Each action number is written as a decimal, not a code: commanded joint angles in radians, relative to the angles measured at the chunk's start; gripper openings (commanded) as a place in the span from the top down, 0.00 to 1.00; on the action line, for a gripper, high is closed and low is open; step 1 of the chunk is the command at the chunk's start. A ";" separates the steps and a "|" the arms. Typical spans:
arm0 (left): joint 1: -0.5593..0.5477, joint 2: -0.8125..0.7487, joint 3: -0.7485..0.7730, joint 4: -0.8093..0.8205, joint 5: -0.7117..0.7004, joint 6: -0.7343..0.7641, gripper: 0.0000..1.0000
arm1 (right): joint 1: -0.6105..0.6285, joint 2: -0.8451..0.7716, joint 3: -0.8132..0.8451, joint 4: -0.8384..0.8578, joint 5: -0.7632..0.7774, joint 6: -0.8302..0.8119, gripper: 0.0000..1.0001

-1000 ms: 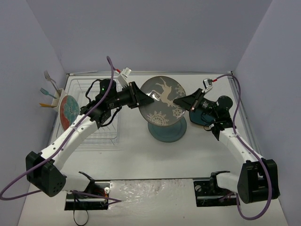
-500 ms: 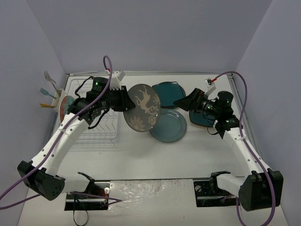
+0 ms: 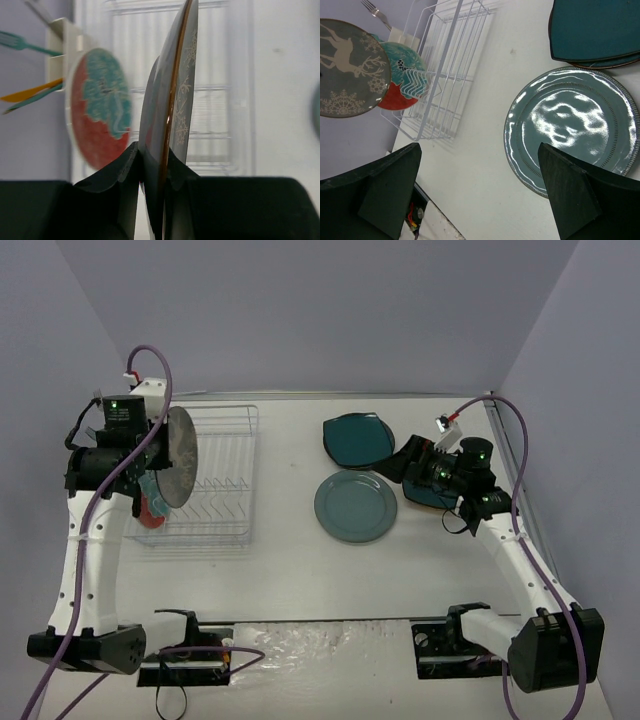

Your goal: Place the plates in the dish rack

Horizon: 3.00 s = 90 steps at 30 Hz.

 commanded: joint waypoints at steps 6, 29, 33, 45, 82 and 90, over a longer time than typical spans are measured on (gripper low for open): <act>0.166 0.074 0.100 0.144 -0.126 0.270 1.00 | -0.002 0.020 0.009 0.032 -0.003 -0.026 0.00; 0.243 0.150 -0.186 0.334 -0.031 0.231 1.00 | 0.041 0.032 -0.013 0.030 0.008 -0.029 0.00; 0.244 0.134 -0.239 0.370 -0.037 0.225 1.00 | 0.039 0.026 -0.033 0.030 0.009 -0.024 0.01; 0.246 0.125 -0.280 0.386 -0.049 0.201 0.54 | 0.038 -0.025 -0.111 0.020 0.052 0.000 0.01; 0.057 -0.186 -0.312 0.384 0.476 -0.440 0.03 | 0.054 0.139 -0.556 0.499 0.395 0.304 0.13; -0.064 -0.207 -0.432 0.475 0.488 -0.518 0.03 | 0.077 0.293 -0.594 0.678 0.416 0.395 0.17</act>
